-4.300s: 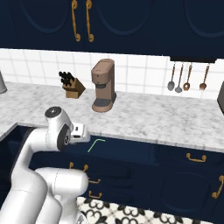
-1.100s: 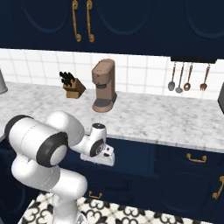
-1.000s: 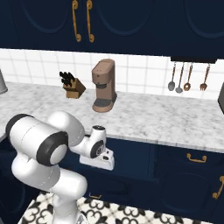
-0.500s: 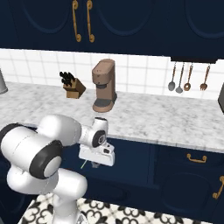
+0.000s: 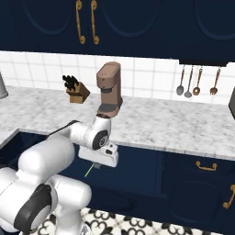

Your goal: Take a straw from the drawer in front and place it inside the glass cup on the dining counter.

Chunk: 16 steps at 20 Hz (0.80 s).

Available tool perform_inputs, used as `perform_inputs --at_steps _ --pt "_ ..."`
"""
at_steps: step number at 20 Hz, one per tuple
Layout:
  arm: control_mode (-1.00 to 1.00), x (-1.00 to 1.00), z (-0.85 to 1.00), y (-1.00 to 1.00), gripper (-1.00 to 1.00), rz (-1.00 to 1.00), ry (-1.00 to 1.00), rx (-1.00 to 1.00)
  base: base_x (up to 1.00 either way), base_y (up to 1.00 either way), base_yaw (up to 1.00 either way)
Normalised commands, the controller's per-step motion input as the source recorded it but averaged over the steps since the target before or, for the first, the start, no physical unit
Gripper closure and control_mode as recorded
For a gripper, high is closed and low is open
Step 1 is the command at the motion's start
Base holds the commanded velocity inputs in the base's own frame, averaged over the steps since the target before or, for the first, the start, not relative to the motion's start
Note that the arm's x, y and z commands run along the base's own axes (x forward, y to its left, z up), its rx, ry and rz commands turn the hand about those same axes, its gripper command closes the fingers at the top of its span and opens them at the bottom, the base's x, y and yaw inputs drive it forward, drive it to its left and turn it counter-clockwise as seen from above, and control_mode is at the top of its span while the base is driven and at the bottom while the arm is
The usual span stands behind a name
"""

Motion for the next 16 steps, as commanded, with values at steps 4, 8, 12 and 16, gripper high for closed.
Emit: perform_inputs --at_steps 4,8,12,16 --pt "-1.0 0.74 -0.16 0.14 1.0 -0.11 -0.11 0.09 0.0 0.0 0.0" --pt "-1.0 0.86 -0.14 0.14 1.0 -0.14 -0.02 0.02 0.0 0.0 0.0" --pt "-1.0 0.6 -0.01 0.26 -1.0 -0.17 0.0 0.0 0.0 0.0 0.0" --pt "-1.0 0.49 -0.09 0.1 -1.0 -0.14 0.0 0.0 0.0 0.0 0.0"
